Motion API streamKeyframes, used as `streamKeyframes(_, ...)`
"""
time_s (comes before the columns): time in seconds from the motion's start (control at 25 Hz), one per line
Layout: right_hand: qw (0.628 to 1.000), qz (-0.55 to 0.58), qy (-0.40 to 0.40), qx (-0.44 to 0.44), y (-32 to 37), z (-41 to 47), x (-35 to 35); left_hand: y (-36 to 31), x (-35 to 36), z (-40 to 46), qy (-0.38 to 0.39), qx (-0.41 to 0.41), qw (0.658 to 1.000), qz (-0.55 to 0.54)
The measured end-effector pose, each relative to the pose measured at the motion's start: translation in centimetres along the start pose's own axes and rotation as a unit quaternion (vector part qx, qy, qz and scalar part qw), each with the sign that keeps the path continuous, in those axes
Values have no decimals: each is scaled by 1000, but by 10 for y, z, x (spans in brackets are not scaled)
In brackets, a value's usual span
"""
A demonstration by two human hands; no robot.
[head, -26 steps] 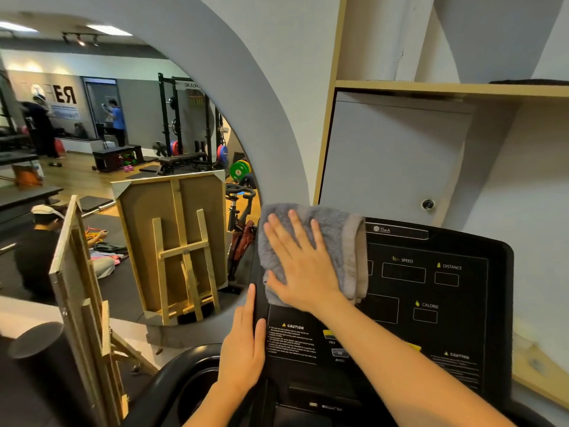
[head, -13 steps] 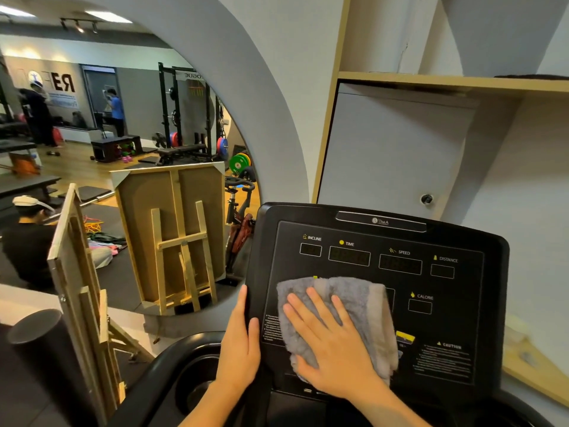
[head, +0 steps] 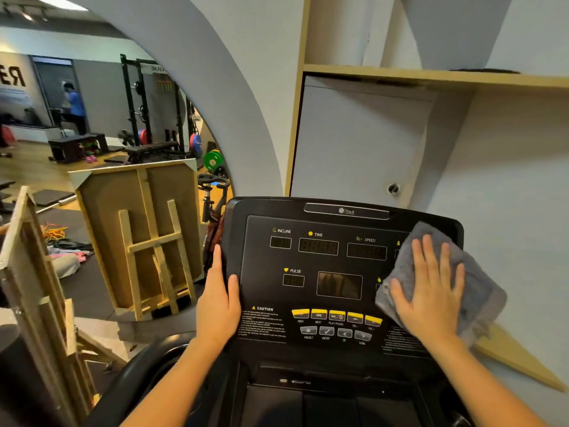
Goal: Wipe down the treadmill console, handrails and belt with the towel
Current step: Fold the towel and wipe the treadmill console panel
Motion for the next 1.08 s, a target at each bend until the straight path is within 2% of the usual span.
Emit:
streamKeyframes(0.12, 999, 17, -20, 26, 16, 34, -8, -20, -4, 25, -1, 23, 1000, -3)
streamKeyframes(0.24, 1000, 15, -16, 2, 41, 53, -14, -38, -6, 51, 1, 38, 999, 8)
streamKeyframes(0.36, 996, -2, 4, -86, 79, 45, -10, -56, -7, 77, -15, 61, 997, 55)
streamKeyframes(0.48, 976, 24, 40, -211, 109, 6, 6, -76, -7, 104, -19, 81, 990, 111)
streamKeyframes(0.64, 950, 23, 85, -300, 107, -58, 26, -93, -11, 129, -38, 151, 977, 144)
streamKeyframes(0.8, 968, 17, 89, -234, 58, -81, 27, -93, -9, 128, -55, 163, 974, 145)
streamKeyframes(1.0, 996, -17, 65, -61, -31, -86, 22, -94, -9, 124, -51, 152, 977, 143)
streamKeyframes(1.08, 999, 14, 36, 17, -57, -76, 18, -94, -10, 122, -53, 157, 976, 143)
Point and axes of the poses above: each hand's wrist, its own z-axis towards the middle knuckle, its own x-axis out of the palm, y = z × x, the point moved 2 cm from there along z, towards the middle knuckle, and after that the axes turned 5 degrees about -x, right-handed, at the moved point
